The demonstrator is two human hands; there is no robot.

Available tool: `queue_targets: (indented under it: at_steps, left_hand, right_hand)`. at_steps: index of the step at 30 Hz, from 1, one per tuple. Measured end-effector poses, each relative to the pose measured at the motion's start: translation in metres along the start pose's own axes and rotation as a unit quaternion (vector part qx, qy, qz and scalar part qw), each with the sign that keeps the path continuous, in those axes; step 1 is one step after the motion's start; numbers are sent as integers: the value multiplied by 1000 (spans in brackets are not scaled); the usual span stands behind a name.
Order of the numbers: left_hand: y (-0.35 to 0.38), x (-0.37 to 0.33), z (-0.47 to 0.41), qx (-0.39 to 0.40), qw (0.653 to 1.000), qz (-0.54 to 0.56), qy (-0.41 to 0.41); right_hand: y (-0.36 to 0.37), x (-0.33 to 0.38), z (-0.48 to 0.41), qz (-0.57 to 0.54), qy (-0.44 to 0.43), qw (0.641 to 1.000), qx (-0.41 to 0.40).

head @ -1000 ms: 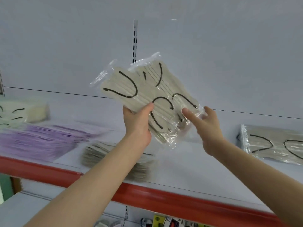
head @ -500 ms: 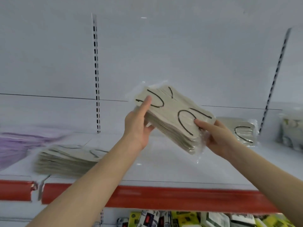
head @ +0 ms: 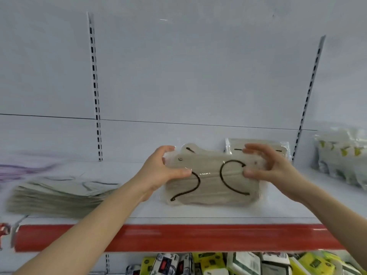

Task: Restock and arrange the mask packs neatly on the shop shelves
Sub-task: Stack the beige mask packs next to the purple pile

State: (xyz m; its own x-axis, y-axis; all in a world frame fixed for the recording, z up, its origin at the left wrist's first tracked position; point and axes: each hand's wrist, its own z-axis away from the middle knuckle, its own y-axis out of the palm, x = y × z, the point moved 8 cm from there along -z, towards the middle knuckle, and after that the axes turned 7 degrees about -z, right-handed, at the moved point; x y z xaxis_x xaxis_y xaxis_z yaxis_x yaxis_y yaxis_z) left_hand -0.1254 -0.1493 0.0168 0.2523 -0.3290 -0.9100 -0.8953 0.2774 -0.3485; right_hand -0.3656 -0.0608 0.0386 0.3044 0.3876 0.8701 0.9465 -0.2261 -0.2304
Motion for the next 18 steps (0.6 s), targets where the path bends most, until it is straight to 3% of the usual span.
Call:
queue_targets:
  at_steps: [7, 10, 14, 18]
  left_hand:
    - [1, -10, 12, -89, 994, -7, 65]
    - [-5, -20, 10, -134, 984, 6, 114]
    - [1, -6, 6, -82, 994, 29, 67]
    - [9, 11, 6, -56, 996, 67, 31]
  right_hand:
    - [-6, -26, 0, -108, 17, 987, -113]
    - [-10, -10, -3, -109, -23, 981, -156]
    - [-11, -22, -5, -31, 34, 992, -119]
    - [-6, -46, 4, -78, 119, 988, -51]
